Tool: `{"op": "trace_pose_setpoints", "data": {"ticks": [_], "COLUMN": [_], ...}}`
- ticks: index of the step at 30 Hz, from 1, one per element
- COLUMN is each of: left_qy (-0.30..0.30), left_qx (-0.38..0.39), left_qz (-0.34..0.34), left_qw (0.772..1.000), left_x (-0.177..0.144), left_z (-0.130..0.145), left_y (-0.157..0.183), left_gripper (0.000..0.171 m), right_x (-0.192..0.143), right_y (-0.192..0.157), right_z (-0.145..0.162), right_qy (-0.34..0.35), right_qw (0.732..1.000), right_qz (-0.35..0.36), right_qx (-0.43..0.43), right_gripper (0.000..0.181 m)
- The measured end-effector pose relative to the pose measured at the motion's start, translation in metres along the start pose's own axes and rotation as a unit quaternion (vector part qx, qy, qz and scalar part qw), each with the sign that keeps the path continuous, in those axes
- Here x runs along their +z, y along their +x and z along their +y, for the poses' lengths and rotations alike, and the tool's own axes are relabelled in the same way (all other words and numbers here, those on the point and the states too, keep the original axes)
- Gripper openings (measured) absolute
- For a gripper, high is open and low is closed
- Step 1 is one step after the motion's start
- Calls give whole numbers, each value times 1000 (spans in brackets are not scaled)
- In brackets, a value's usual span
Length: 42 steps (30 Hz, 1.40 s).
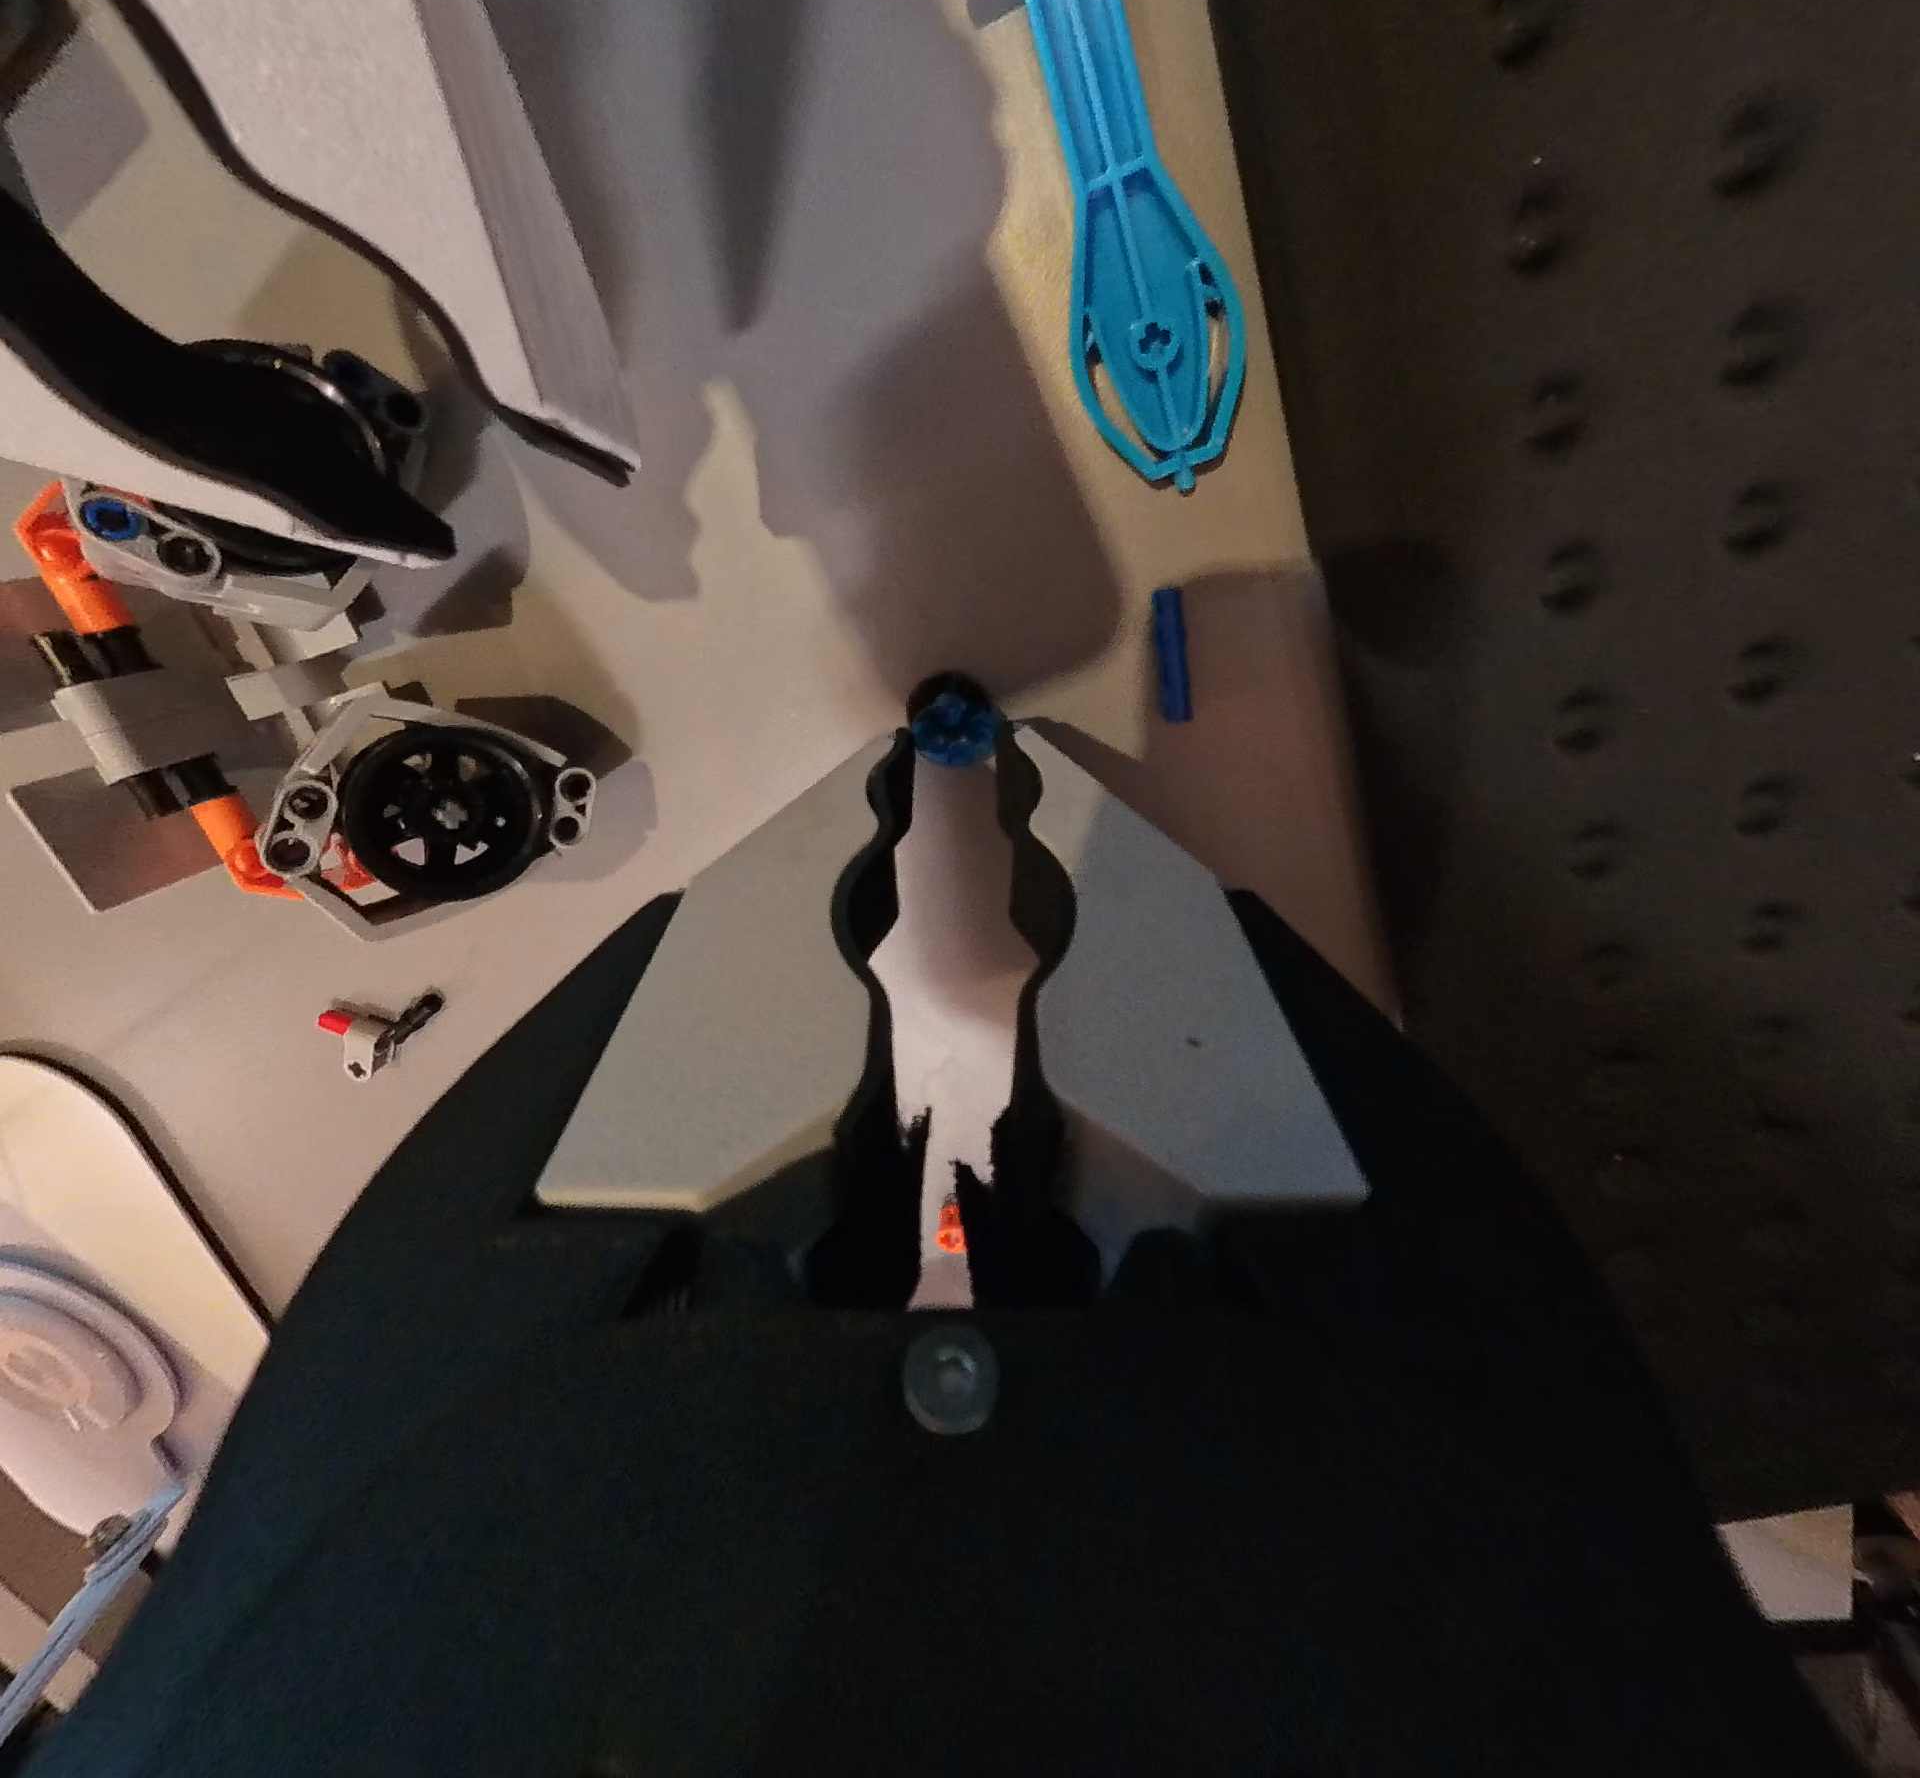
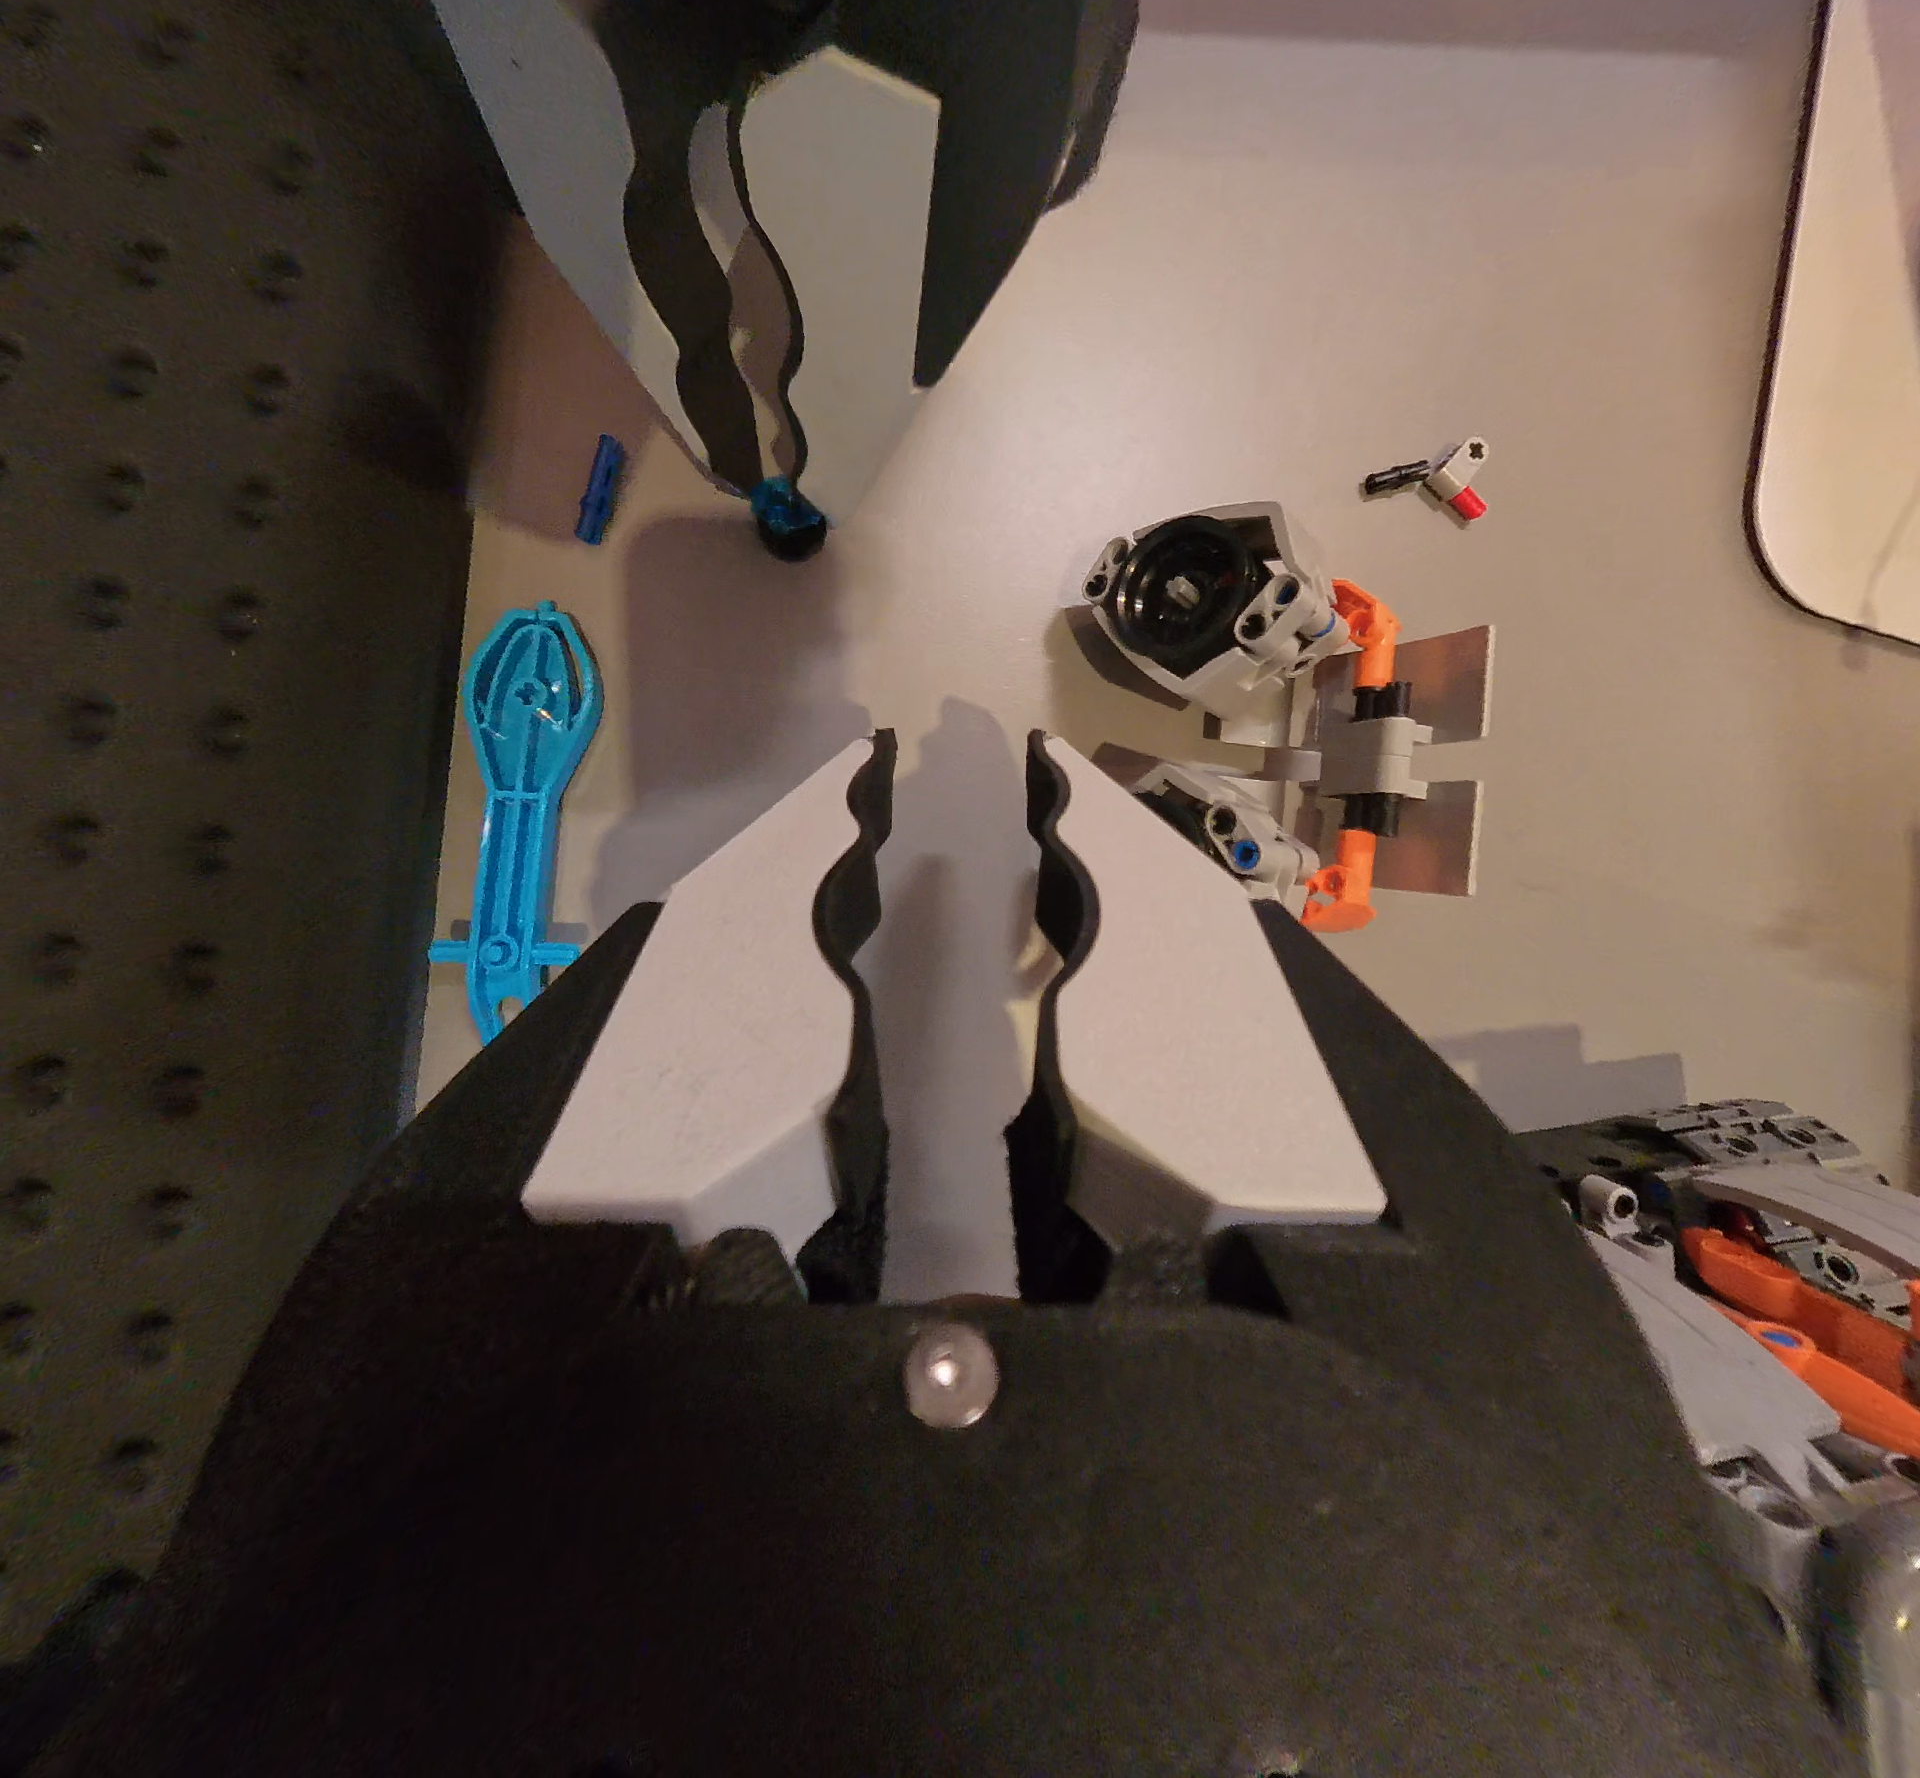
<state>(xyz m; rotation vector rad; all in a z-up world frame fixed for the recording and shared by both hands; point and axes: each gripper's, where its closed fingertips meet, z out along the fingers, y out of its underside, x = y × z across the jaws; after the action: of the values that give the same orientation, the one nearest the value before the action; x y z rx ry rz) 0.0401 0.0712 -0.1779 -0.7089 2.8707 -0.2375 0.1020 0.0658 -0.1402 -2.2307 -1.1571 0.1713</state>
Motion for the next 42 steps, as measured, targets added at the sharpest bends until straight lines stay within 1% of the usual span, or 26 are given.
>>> {"op": "trace_pose_setpoints", "data": {"ticks": [15,25,29,34,36,38,39,40,42], "left_qy": [-11,-4,5,36,51,94,106,118,142], "left_qx": [6,-12,-28,-77,-96,-130,-137,-143,-155], "left_qz": [8,10,12,26,37,42,37,17,9], "left_qw": [1000,1000,1000,996,993,986,984,983,978], "left_x": [1,1,1,-6,-10,-16,-18,-18,-18], "left_z": [-3,-3,-3,1,3,-3,-3,-3,-5], "left_y": [-2,0,1,1,2,2,2,-2,1], "left_gripper": [13,14,21,28,26,23,21,19,17], "right_x": [-1,-1,-2,-3,-3,-1,2,4,12], "right_y": [0,-1,-1,-3,-8,-15,-20,-23,-29], "right_z": [0,-1,-2,-3,-8,-14,-16,-18,-20], "right_qy": [0,1,2,7,21,36,40,41,40], "right_qw": [1000,1000,1000,1000,999,998,998,997,997], "right_qz": [1,1,1,-7,-23,-44,-54,-60,-68], "right_qx": [-1,-3,-3,3,8,9,7,3,-1], "right_gripper": [23,23,23,23,21,17,16,13,13]}}
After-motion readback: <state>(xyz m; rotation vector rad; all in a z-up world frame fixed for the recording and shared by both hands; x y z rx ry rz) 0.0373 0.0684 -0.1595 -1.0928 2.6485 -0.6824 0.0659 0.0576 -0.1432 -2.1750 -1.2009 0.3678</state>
